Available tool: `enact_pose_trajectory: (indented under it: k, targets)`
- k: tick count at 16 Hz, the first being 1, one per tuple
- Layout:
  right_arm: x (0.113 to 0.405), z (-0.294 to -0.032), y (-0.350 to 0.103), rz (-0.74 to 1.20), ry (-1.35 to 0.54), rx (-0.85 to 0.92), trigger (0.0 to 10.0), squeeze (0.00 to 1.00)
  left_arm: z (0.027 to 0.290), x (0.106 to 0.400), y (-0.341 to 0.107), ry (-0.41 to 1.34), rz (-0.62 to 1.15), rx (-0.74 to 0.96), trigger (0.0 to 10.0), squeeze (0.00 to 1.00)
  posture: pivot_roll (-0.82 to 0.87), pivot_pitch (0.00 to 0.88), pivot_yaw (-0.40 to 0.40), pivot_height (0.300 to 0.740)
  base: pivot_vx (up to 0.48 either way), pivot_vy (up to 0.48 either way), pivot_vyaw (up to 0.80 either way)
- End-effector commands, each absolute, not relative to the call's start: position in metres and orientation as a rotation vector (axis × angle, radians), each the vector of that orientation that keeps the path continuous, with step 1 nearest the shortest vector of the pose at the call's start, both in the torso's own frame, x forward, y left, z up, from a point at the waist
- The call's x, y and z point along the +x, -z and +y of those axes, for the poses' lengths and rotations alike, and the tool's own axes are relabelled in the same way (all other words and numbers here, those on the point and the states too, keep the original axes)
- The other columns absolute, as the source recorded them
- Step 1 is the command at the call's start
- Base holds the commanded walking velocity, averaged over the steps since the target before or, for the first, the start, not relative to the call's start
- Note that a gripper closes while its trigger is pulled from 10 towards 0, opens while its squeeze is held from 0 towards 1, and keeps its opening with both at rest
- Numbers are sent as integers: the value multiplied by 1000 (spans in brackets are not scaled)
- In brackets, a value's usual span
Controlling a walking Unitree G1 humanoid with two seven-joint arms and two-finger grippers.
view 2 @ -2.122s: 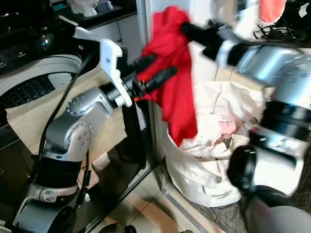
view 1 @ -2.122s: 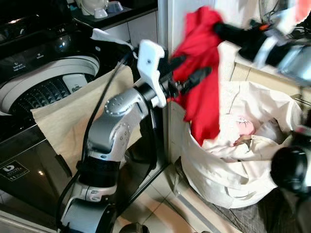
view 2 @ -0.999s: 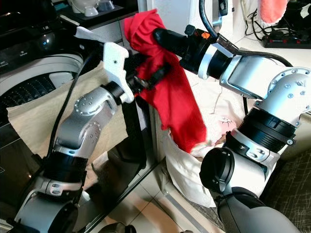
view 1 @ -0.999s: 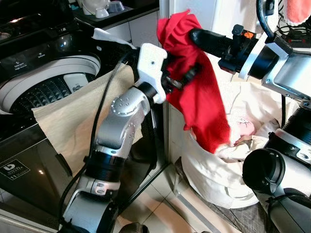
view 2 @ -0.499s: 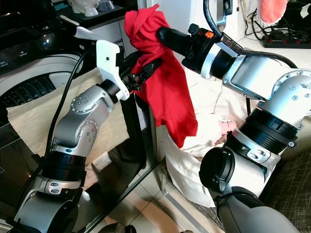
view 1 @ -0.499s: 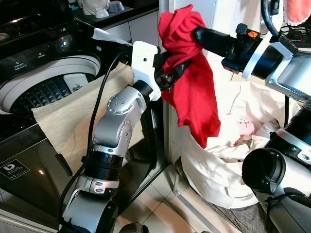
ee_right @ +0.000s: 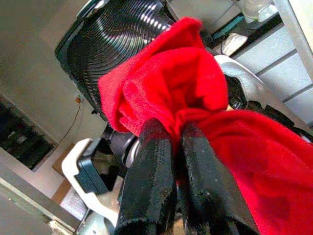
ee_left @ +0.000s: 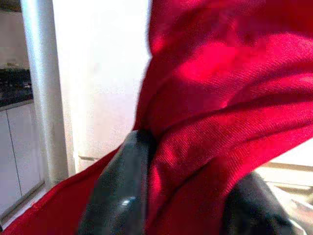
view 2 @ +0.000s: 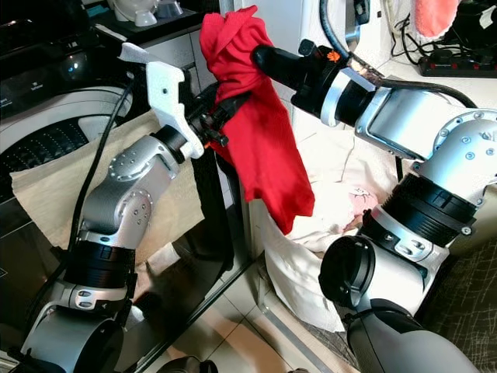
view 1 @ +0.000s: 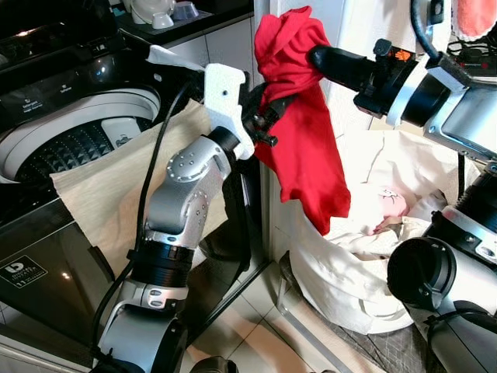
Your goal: Clothes washing
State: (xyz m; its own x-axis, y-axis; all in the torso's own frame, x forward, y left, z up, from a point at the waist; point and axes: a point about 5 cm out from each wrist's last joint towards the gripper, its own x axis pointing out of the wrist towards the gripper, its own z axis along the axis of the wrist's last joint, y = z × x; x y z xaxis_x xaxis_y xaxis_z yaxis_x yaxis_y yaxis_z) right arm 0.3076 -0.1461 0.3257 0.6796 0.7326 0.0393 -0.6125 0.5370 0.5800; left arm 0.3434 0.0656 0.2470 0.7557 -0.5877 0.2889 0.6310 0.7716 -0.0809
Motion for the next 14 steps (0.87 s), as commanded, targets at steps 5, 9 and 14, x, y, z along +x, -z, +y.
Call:
enact_pose_trajectory:
  k: [5, 9, 14]
  targets:
    - [306, -147, -327, 223, -814, 557, 10000, 1000, 86, 350, -256, 562, -278, -210, 0, 0, -47, 0, 49, 740, 0, 0, 0]
    - [306, -145, -326, 244, -846, 544, 10000, 1000, 94, 348, -256, 523, -284, -218, 0, 0, -22, 0, 9, 740, 0, 0, 0]
    - [295, -164, -313, 201, -731, 80, 10000, 0, 122, 362, -268, 400, -296, -51, 0, 0, 12, 0, -21, 740, 0, 0, 0]
